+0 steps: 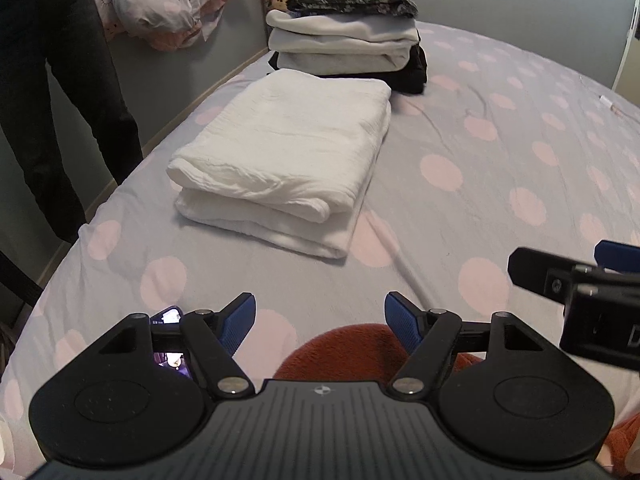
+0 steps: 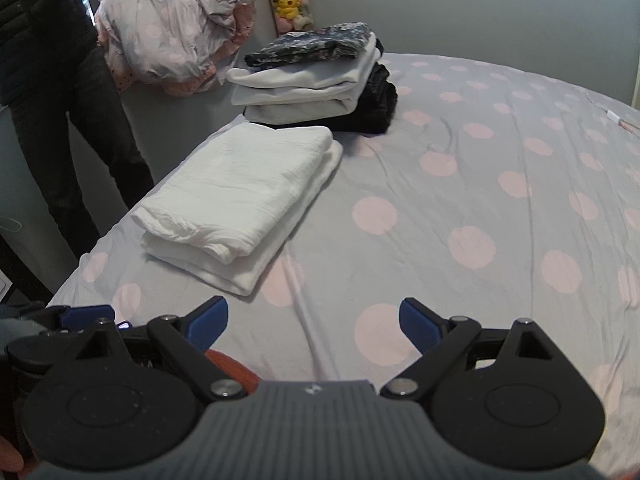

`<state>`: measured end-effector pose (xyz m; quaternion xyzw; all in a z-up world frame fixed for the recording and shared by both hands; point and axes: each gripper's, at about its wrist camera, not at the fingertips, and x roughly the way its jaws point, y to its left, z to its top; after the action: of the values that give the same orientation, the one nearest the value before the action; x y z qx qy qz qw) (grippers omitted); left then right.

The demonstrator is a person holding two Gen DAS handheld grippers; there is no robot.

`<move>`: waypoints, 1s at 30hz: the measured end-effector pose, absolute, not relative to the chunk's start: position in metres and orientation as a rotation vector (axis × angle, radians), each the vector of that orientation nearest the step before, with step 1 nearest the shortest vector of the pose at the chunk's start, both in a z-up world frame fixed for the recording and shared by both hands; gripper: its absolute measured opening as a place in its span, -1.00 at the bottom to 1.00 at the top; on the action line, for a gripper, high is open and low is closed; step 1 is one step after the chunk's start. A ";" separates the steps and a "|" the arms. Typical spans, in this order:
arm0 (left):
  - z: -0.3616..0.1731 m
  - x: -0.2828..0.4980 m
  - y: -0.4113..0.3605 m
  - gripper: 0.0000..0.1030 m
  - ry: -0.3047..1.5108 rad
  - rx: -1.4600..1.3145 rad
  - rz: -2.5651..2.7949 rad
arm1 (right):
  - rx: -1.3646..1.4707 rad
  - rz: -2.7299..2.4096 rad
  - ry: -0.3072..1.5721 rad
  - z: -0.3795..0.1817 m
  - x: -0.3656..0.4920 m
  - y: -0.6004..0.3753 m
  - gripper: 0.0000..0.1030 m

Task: Fold clothes

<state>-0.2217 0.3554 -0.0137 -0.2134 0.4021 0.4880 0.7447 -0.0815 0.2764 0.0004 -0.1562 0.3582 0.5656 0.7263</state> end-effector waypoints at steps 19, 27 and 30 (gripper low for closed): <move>-0.020 -0.210 0.340 0.62 0.884 -0.442 1.078 | -0.352 1.229 0.786 -0.007 -0.074 0.267 0.83; -0.017 -0.206 0.337 0.62 0.886 -0.413 1.087 | -0.342 1.231 0.792 -0.006 -0.071 0.264 0.83; -0.017 -0.207 0.336 0.62 0.884 -0.413 1.086 | -0.344 1.235 0.791 -0.006 -0.071 0.264 0.83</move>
<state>-0.2066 0.3357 -0.0166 -0.1884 0.4039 0.4959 0.7453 -0.0713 0.2637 -0.0060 -0.1562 0.3590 0.5607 0.7296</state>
